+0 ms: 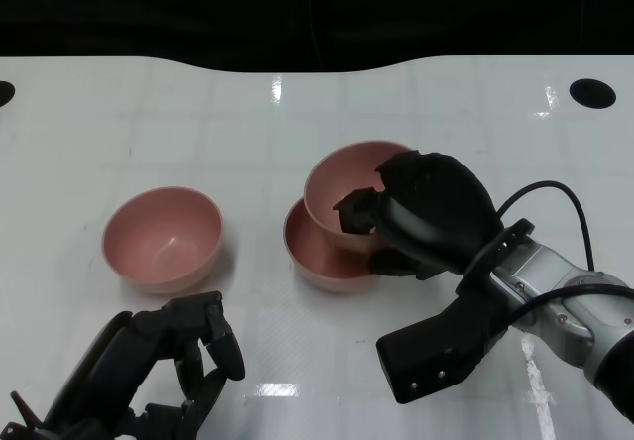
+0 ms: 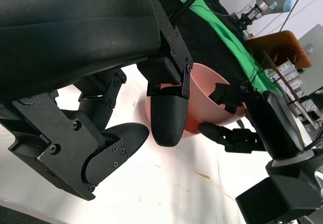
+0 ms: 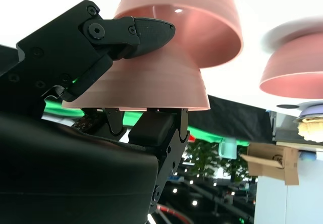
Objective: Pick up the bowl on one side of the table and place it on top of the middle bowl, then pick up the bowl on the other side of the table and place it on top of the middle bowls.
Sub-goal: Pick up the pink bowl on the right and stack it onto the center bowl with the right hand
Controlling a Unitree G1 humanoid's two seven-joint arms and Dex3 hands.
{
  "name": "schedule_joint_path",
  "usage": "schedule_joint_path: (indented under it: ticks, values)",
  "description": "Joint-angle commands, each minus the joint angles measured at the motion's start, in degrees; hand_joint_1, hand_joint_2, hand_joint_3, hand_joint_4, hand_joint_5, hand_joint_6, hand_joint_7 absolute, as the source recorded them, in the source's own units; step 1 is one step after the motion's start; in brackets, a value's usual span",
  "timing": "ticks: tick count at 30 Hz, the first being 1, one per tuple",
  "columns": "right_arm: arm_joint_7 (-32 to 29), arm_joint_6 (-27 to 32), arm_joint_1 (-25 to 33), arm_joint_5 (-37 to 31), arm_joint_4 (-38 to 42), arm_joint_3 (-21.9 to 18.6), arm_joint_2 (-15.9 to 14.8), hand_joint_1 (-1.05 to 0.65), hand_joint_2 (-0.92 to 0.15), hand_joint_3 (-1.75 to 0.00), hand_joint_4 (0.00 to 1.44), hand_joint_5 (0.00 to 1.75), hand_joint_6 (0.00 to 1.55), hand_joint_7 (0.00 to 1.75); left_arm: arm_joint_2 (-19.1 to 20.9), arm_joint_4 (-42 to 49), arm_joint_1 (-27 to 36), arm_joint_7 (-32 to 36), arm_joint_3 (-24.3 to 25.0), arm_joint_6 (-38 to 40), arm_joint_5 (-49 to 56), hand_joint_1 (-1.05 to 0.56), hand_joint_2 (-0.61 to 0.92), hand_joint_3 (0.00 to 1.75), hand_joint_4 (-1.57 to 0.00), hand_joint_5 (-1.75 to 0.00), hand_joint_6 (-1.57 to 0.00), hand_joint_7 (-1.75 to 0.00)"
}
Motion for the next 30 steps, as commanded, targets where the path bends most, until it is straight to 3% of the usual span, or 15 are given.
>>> schedule_joint_path:
  ticks: [1,2,4,7,9,23,30]
  values:
    - [3.75,-1.47,-1.28,2.84,1.46,-0.23,0.35,-0.4,-0.86,-0.27,0.79,1.09,0.84,0.38,0.43,-0.44,-0.09,0.66,-0.07,0.18,0.52,-0.14,0.44,1.32,-0.81,-1.75,-0.74,-1.53]
    - [5.52,-1.02,-1.28,3.29,1.26,-0.23,0.52,-0.41,-0.89,-0.22,0.78,1.01,0.83,0.32,0.41,-0.46,-0.13,0.58,-0.06,0.24,0.34,-0.14,0.44,1.32,-0.81,-1.75,-0.74,-1.53]
    - [7.72,-0.15,-1.18,3.68,0.79,-0.22,0.8,-0.49,-0.91,-0.2,0.76,0.57,0.78,0.11,0.44,-0.42,-0.2,0.53,-0.05,0.07,0.19,-0.13,0.44,1.33,-0.81,-1.75,-0.74,-1.53]
    - [9.36,0.39,-1.16,3.78,1.1,-0.09,1.08,-0.58,-0.92,-0.23,0.66,0.32,0.68,0.02,0.4,-1.02,-0.11,0.45,-0.17,0.91,0.33,-0.14,0.44,1.33,-0.81,-1.75,-0.74,-1.52]
    - [11.01,0.75,-1.02,4.19,0.96,-0.25,1.11,-0.62,-0.92,-0.26,0.57,0.24,0.6,0.0,0.33,-1.27,-0.09,0.61,-0.26,1.16,0.57,-0.14,0.44,1.33,-0.81,-1.75,-0.74,-1.52]
    - [15.62,5.27,-0.01,1.59,-3.82,0.93,-0.64,-0.75,-0.92,-0.39,0.37,0.11,0.42,0.0,0.07,-0.03,-0.89,1.12,-0.47,-0.59,0.83,-0.15,0.43,1.35,-0.82,-1.75,-0.74,-1.52]
    - [15.39,6.12,3.68,3.61,-9.21,-0.98,-1.91,-0.79,-0.92,-0.41,0.28,0.06,0.3,0.0,0.17,-0.58,-0.95,0.65,-0.46,0.69,0.49,-0.16,0.43,1.35,-0.81,-1.75,-0.74,-1.51]
